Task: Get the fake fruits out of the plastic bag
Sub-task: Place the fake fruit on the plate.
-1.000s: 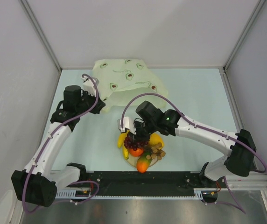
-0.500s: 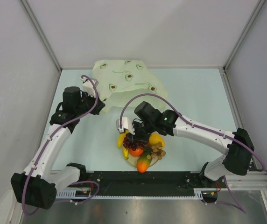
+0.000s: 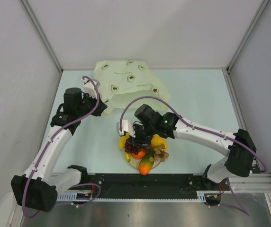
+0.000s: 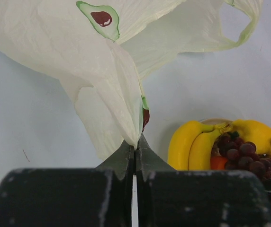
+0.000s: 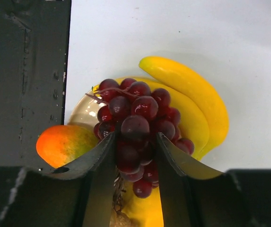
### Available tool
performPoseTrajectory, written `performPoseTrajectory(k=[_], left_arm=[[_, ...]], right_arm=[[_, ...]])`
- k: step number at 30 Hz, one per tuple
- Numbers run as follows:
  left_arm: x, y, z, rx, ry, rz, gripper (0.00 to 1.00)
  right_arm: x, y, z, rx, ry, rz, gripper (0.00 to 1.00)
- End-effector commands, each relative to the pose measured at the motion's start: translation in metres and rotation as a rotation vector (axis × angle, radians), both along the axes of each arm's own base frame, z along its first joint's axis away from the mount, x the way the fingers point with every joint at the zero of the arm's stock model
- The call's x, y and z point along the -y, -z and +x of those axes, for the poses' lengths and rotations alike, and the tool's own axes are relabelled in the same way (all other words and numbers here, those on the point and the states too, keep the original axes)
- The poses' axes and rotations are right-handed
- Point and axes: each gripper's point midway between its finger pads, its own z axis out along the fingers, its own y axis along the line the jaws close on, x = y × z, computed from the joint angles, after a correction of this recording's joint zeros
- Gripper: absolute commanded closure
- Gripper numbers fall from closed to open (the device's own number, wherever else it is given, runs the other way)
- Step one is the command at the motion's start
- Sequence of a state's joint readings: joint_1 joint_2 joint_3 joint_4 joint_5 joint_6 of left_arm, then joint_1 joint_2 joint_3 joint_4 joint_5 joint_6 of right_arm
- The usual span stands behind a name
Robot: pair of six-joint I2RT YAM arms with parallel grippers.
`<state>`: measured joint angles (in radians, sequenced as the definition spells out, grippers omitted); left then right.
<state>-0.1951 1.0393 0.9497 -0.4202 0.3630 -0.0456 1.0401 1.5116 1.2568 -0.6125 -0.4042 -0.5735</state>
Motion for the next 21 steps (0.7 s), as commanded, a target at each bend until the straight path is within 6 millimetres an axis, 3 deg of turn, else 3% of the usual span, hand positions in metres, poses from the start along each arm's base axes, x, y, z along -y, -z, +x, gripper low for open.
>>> performPoseTrajectory(k=[1, 15, 17, 21], left_arm=[[0.006, -0.014, 0.001, 0.047, 0.019, -0.040, 1.00], [0.011, -0.012, 0.000, 0.039, 0.035, -0.065, 1.00], [0.011, -0.013, 0.001, 0.037, 0.035, -0.065, 1.00], [0.012, -0.016, 0.003, 0.033, 0.039, -0.066, 1.00]], right_arm=[[-0.009, 0.003, 0.005, 0.028, 0.018, 0.011, 0.55], [-0.010, 0.006, 0.005, 0.028, 0.043, -0.005, 0.48], [-0.011, 0.000, 0.008, 0.043, 0.060, 0.011, 0.46], [-0.013, -0.045, 0.023, 0.118, 0.153, 0.114, 0.38]])
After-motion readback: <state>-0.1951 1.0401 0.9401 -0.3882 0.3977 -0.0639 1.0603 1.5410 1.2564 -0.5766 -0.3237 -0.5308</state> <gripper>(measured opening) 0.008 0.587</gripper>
